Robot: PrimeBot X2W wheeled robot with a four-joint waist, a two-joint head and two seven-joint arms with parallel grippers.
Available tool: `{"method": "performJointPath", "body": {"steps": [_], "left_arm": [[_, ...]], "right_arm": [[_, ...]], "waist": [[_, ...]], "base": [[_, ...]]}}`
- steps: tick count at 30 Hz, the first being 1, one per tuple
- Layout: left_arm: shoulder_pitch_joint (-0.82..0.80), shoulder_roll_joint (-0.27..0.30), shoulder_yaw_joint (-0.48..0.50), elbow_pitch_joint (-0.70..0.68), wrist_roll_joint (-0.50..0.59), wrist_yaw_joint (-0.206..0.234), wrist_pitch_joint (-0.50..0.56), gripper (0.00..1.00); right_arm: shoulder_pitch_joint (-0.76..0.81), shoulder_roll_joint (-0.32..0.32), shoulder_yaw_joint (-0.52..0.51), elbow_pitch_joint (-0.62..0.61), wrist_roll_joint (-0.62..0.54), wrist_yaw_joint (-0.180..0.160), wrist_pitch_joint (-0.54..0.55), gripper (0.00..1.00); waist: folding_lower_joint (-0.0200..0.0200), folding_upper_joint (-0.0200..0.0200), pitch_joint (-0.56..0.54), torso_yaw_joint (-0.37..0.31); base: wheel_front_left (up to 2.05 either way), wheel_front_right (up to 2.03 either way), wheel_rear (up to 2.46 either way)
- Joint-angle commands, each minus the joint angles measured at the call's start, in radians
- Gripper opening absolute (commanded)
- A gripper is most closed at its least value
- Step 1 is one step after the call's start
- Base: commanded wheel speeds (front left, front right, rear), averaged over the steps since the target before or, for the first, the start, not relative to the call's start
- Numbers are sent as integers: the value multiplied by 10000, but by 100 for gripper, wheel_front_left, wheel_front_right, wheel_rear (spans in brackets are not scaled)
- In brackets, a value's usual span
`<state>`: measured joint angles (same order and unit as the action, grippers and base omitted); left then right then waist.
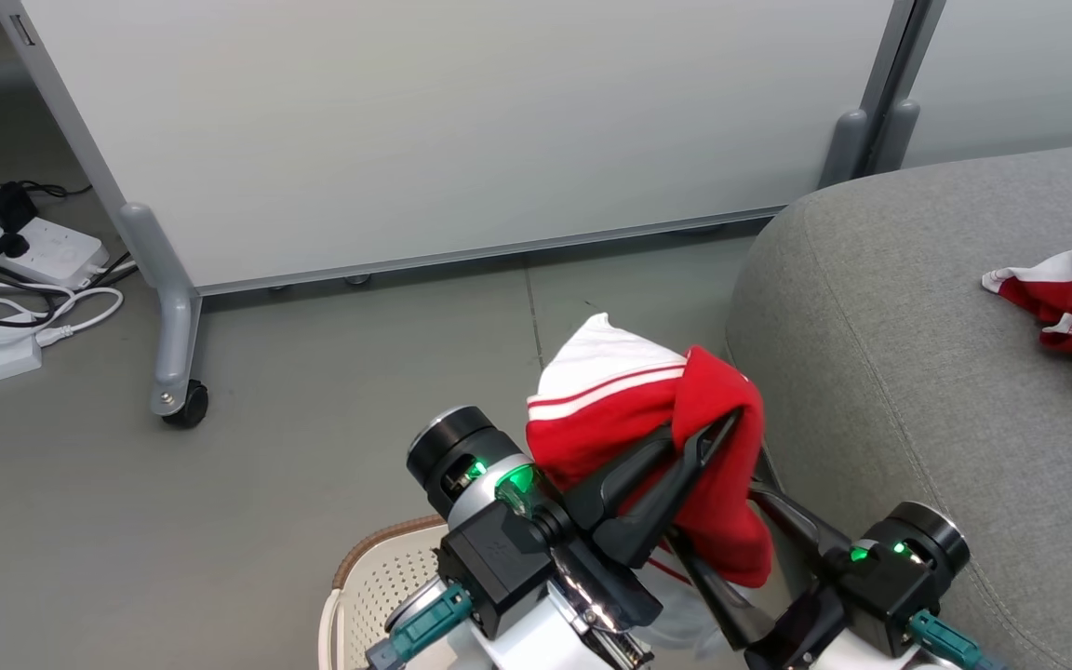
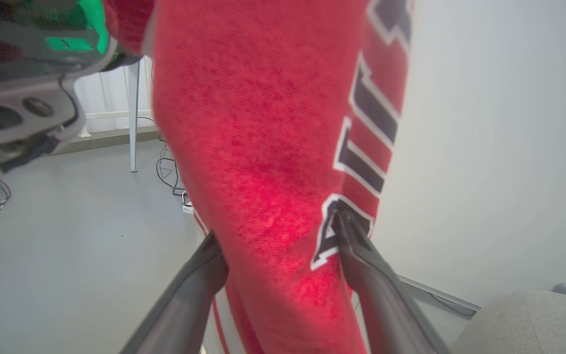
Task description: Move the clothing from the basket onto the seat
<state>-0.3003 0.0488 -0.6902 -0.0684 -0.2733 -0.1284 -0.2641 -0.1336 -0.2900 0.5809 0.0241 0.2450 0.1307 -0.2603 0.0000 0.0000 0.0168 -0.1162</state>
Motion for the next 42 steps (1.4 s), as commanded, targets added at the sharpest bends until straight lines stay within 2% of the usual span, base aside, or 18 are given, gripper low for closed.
{"method": "performJointPath", "body": {"steps": [1,4,5,6,7,11,23,34,42], "left_arm": [[-72,30,-95,-25,-41,-27,-1,0],[-56,31,-270,-36,-88,-30,-1,0],[-49,31,-316,-37,-93,-30,-1,0],[-42,28,-365,-30,-104,-31,-1,0],[-37,27,-407,-13,-114,-31,-1,0],[-21,33,-447,52,-150,-23,-1,0],[249,35,-228,331,-98,-23,1,0],[551,31,226,1084,227,-24,1,0],[530,31,-384,2219,487,-24,1,0]], "right_arm": [[-80,112,-185,221,-185,2,-50,100],[-146,330,-257,477,-292,2,-49,100],[-160,381,-318,546,-323,2,-49,96],[-184,465,-354,581,-343,2,-50,37],[-182,564,-398,576,-282,2,-50,0],[-187,741,-677,412,-221,2,-50,0],[361,1612,-2374,-272,-417,2,-50,0],[546,1962,-3179,-388,-521,2,-50,0],[407,2117,-3374,-537,-504,2,-50,0]], "waist": [[0,0,5,30],[0,0,5,88],[0,0,5,108],[0,0,6,127],[0,0,6,145],[0,0,4,192],[0,0,-49,297],[0,0,-75,271],[0,0,35,280]], "base": [[0,0,0],[0,0,0],[0,0,0],[0,0,0],[0,0,0],[0,0,0],[0,0,0],[0,0,0],[0,0,0]]}}
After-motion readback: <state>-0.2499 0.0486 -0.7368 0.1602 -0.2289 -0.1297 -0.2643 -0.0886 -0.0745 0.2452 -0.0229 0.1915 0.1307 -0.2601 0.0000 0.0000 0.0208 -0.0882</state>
